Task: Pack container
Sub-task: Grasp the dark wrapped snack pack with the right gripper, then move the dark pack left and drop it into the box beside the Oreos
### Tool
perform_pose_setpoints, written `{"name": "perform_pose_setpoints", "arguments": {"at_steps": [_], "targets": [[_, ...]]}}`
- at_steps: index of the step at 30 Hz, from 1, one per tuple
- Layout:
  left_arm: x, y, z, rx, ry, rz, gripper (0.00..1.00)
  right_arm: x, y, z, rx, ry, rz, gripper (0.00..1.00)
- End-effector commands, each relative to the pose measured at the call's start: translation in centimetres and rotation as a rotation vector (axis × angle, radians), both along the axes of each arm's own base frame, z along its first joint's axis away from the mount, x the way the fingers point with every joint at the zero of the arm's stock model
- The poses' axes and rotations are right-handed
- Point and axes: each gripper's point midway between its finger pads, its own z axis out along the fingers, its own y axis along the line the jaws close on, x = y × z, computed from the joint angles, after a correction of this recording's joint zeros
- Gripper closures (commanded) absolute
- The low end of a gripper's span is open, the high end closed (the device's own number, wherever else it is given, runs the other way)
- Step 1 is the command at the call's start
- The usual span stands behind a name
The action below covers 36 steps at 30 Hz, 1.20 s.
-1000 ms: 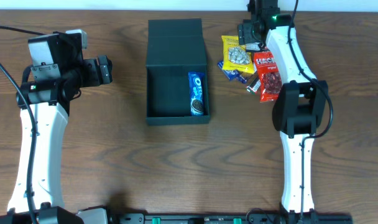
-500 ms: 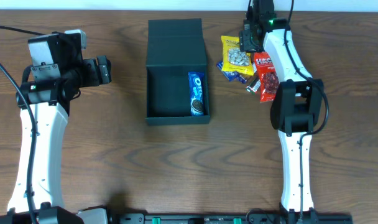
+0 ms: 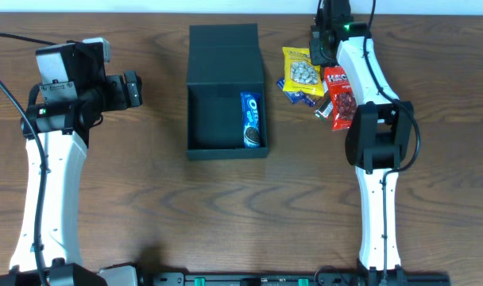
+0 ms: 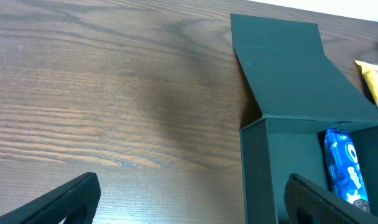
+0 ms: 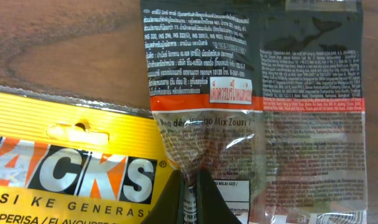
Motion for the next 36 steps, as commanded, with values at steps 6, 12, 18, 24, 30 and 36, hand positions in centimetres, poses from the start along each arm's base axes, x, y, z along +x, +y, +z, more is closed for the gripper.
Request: {"name": "perform_pose_setpoints", "arguments": {"at_steps": [6,12,18,24,30,36], "targets": [[0.2,0.1,-0.3,-0.002,0.008,0.006,0.05,1.2,0.9,4.7,0.033,-0.082,0.012,0.99],[0.2,0.1,-0.3,0.003,0.006,0.006,0.05,2.0,2.0,16.8,0.057,-0.296,0.03,0.99],[0.3,0.1,-0.1,0.006,-0.002,0.003,0.05,-2.0,4.3,25.0,0.091,-0.356,0.05,0.99],[0.3,0.8,-0.3,0.047,0.005,0.017,0.05,-8.6,11.3,29.4,0.178,-0.311,0.124,0.99],[0.1,0.9,-0.4,0.056,0.012,0.011,0.05,-16.1,23.4,31.0,0.548,-0.15,0.51,0.99],[0.1,1.1,-0.5,0.063,0.014,0.013,0.05,-18.8,23.8,27.7,0.552,0.03,0.473,0.99]]}}
